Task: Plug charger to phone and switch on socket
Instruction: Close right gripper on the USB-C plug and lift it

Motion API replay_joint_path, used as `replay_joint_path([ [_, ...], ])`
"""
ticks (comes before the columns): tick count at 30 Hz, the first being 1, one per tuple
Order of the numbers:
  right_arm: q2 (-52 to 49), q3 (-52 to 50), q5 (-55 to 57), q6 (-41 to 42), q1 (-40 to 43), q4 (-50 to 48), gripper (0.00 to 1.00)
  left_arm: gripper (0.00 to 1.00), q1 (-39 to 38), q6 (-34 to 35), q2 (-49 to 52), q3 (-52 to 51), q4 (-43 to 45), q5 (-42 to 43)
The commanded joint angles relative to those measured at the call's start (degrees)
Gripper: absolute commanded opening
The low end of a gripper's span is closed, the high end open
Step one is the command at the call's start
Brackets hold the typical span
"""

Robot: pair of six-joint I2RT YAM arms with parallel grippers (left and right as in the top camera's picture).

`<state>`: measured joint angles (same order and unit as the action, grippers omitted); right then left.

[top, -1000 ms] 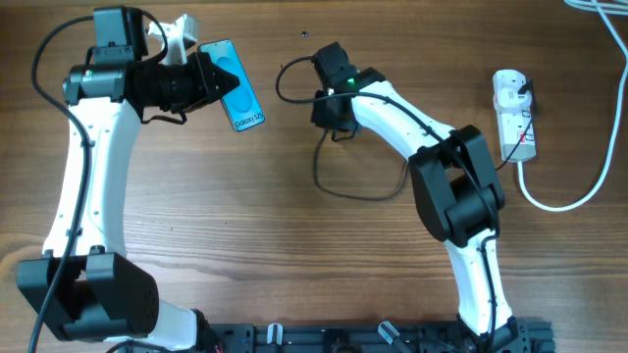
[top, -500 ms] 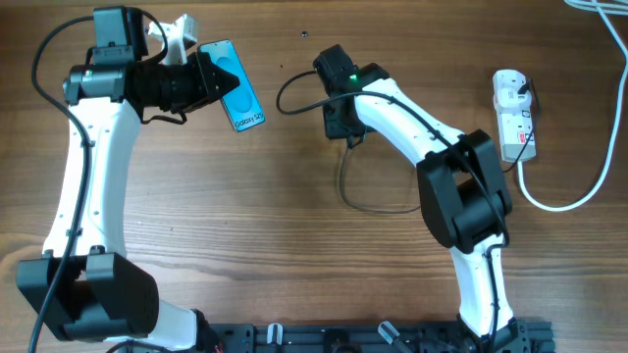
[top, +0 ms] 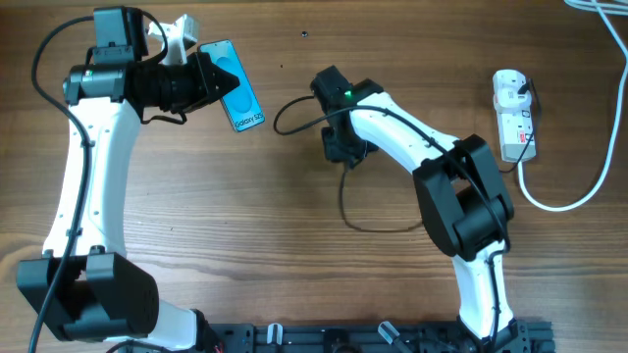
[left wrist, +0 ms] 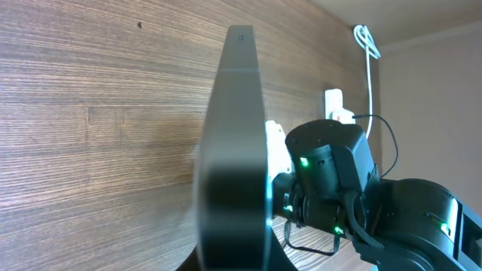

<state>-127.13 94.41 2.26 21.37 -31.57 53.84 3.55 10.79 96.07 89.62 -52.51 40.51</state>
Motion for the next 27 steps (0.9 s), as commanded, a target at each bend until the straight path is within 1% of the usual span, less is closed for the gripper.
replay_joint_path([
  [1, -0.59, -1.81, -2.38, 1.33, -0.28, 1.81, 0.22, 0.04, 0.09, -0.04, 0.28, 0.35, 0.11, 0.94],
  [4, -0.59, -1.81, -2.4, 2.27, -0.17, 2.91, 0.24, 0.04, 0.09, -0.07, 0.28, 0.35, -0.31, 0.94],
  [6, -0.59, -1.81, -5.11, 3.06, -0.17, 3.98, 0.24, 0.04, 0.09, -0.07, 0.28, 0.35, -0.55, 0.94],
  [7, -0.59, -1.81, -8.15, 3.13, -0.17, 3.85, 0.24, 0.04, 0.09, -0.07, 0.28, 0.35, -0.59, 0.92],
  [11, -0.61, -1.92, -8.26, 5.9, -0.17, 0.98, 0.23, 0.04, 0.09, -0.07, 0.28, 0.35, -0.74, 0.94],
  [12, -0.61, -1.92, -8.28, 6.73, -0.17, 0.17, 0.12, 0.04, 0.11, -0.07, 0.28, 0.35, -0.85, 0.94],
  [13, -0.61, -1.92, -8.07, 7.39, -0.17, -0.13, 0.04, 0.04, 0.09, -0.07, 0.28, 0.35, -0.9, 0.94],
  [15, -0.61, -1.92, -7.34, 8.26, -0.17, -0.79, 0.04, 0.04, 0.09, -0.07, 0.28, 0.35, -0.9, 0.94],
  [18, -0.57, -1.9, -2.95, 12.24, 0.26, -1.31, 0.04, 0.04, 0.09, -0.07, 0.28, 0.35, -0.9, 0.94],
  [20, -0.15, -1.88, -2.95, 12.22, 0.92, -2.05, 0.04, 0.04, 0.09, -0.07, 0.28, 0.35, -0.9, 0.94],
  [27, 7.37, -1.88, -2.29, 5.95, 1.2, -1.01, 0.04, 0.04, 0.09, -0.04, 0.28, 0.35, -1.09, 0.94],
])
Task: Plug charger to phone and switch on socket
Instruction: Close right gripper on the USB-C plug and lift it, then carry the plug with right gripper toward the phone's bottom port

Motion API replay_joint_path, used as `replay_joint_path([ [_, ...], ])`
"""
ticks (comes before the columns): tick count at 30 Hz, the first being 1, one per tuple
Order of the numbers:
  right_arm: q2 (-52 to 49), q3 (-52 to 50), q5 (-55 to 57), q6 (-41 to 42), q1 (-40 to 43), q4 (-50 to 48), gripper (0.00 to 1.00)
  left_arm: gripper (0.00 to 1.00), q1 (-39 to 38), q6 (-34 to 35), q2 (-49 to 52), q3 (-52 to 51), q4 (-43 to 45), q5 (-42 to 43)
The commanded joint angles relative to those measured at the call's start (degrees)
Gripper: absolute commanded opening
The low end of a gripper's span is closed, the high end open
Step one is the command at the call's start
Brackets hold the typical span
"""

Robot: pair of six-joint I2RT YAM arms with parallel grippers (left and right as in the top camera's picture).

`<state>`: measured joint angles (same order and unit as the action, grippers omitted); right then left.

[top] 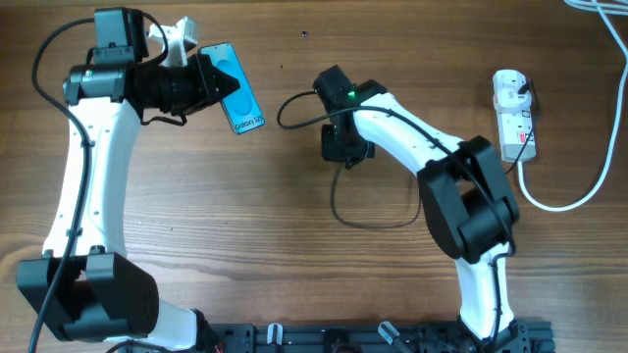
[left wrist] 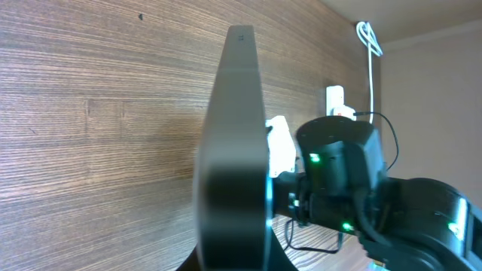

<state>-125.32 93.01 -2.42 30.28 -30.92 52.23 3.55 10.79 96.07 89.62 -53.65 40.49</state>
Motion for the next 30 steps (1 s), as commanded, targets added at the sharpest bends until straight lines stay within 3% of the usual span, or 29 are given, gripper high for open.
replay_joint_path([
  [1, 6.91, -0.48, 2.38, -3.34, 0.66, 1.22, 0.04, 0.04, 0.09, -0.07, 0.28, 0.35, -0.09, 0.96],
  [18, 15.65, -2.01, -8.63, -10.64, 1.05, 5.42, 0.04, 0.04, 0.09, -0.09, 0.28, 0.35, -0.66, 0.96],
  [22, 21.57, -7.58, -9.94, -11.02, 1.88, 3.17, 0.04, 0.04, 0.09, -0.09, 0.28, 0.35, -0.66, 0.96],
  [30, 29.4, -21.97, -23.89, -15.3, 3.58, -7.89, 0.04, 0.04, 0.09, -0.09, 0.28, 0.35, -0.66, 0.98],
])
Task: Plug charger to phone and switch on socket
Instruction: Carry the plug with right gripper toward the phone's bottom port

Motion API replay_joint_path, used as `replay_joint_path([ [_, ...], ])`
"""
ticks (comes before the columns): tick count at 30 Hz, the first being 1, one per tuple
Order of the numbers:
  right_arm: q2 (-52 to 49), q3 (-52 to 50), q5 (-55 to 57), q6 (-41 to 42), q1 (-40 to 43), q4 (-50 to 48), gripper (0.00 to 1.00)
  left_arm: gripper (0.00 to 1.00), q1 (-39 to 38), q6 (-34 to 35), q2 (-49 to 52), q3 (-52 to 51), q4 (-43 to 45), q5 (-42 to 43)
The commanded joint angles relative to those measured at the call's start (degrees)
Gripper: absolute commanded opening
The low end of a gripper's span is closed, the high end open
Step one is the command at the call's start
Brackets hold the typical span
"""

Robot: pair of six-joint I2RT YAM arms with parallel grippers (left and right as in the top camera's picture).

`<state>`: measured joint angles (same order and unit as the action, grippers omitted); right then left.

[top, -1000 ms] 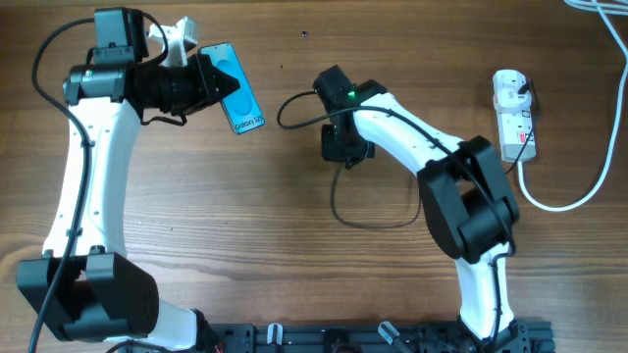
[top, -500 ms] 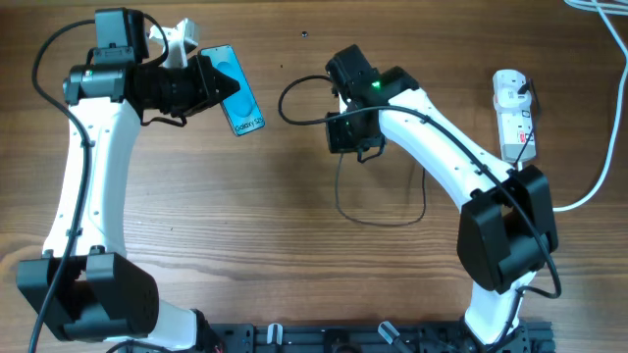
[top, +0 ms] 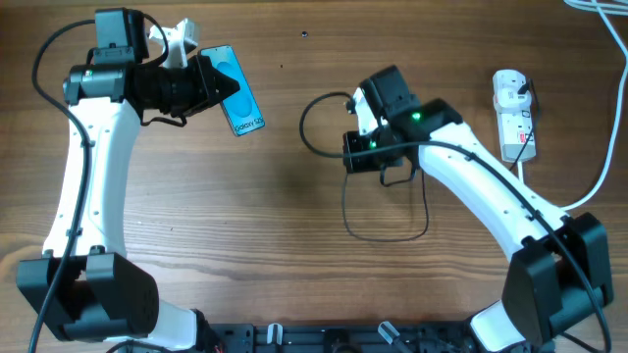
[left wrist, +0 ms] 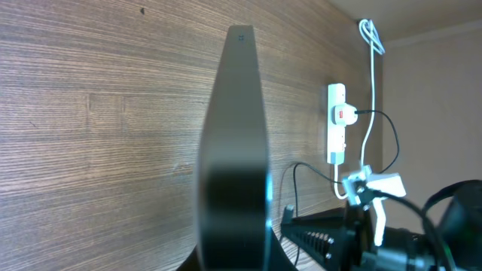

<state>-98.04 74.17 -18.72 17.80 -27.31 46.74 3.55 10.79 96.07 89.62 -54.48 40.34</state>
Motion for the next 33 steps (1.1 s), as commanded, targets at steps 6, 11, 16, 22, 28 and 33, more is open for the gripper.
replay_joint_path([
  [6, 4.0, -4.55, -18.86, -8.59, 0.04, -4.87, 0.04, 0.04, 0.11, -0.09, 0.28, 0.35, -0.26, 2.01],
  [11, 6.84, -4.55, -30.14, -15.67, 0.24, -5.2, 0.04, 0.04, 0.11, -0.11, 0.28, 0.35, -0.2, 5.55],
  [16, 6.91, -5.33, -48.15, -20.72, 0.17, -7.26, 0.04, 0.04, 0.11, -4.46, 0.28, 0.35, 1.11, 17.27],
  [22, 6.75, -5.68, -54.62, -5.07, -0.44, -25.35, 0.04, 0.04, 0.11, -4.59, 0.28, 0.35, 6.4, 31.08],
  [28, 6.75, -5.68, -54.55, 3.37, -1.22, -35.6, 0.04, 0.04, 0.11, -4.33, 0.28, 0.35, 8.61, 37.79],
  [33, 6.75, -5.68, -54.45, 4.17, -1.22, -36.74, 0.04, 0.04, 0.09, -4.35, 0.28, 0.35, 8.59, 42.58],
])
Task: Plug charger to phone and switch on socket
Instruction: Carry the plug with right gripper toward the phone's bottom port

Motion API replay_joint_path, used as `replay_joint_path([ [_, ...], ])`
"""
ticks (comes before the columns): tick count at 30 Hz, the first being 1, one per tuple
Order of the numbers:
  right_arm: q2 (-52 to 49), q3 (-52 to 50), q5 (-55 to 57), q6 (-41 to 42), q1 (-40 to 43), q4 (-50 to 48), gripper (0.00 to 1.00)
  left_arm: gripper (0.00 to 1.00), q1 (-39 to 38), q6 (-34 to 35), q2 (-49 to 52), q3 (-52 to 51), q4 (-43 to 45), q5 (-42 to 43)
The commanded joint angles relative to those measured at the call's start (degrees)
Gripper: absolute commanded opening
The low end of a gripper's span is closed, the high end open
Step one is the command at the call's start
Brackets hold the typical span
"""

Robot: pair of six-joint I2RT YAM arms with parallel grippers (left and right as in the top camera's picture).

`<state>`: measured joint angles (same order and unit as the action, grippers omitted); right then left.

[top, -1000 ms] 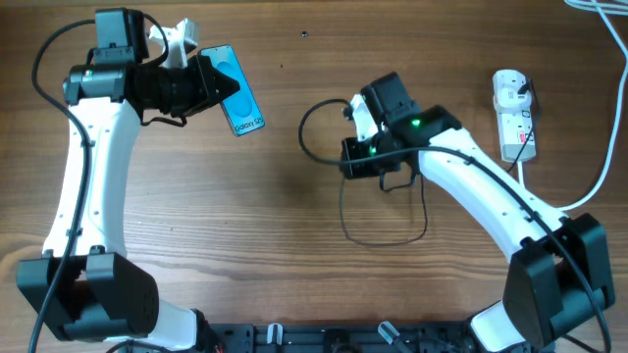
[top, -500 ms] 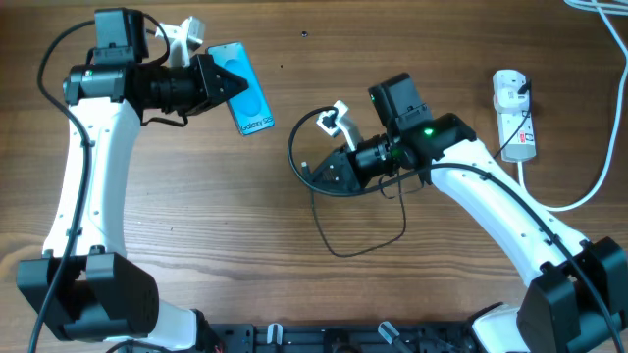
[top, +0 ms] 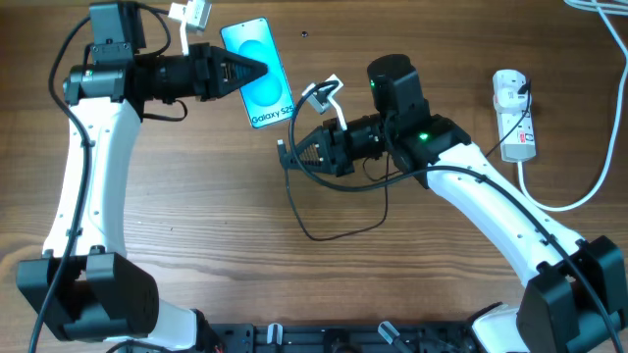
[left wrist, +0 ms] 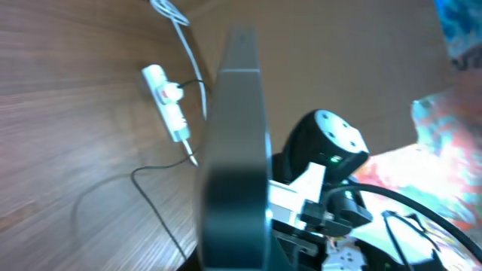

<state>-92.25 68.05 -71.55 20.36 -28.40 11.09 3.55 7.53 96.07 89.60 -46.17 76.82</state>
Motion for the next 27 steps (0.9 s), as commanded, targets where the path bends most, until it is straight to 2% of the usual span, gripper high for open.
replay_joint_path([
  [1, 0.96, 0.44, -1.64, 2.54, -0.13, -2.8, 0.04, 0.04, 0.11, -1.09, 0.28, 0.37, 0.31, 6.08],
  [6, 0.96, 0.44, -1.62, 6.84, -0.07, -8.87, 0.04, 0.04, 0.09, -1.09, 0.28, 0.37, 0.28, 6.08],
  [21, 0.96, 0.44, 1.22, 6.86, -0.02, -9.84, 0.04, 0.04, 0.04, -1.44, 0.28, 0.37, -1.18, 5.81],
  [27, 0.96, 0.44, 1.2, 7.21, -0.02, -10.16, 0.04, 0.04, 0.04, -7.41, 0.28, 0.37, -4.28, 5.09],
])
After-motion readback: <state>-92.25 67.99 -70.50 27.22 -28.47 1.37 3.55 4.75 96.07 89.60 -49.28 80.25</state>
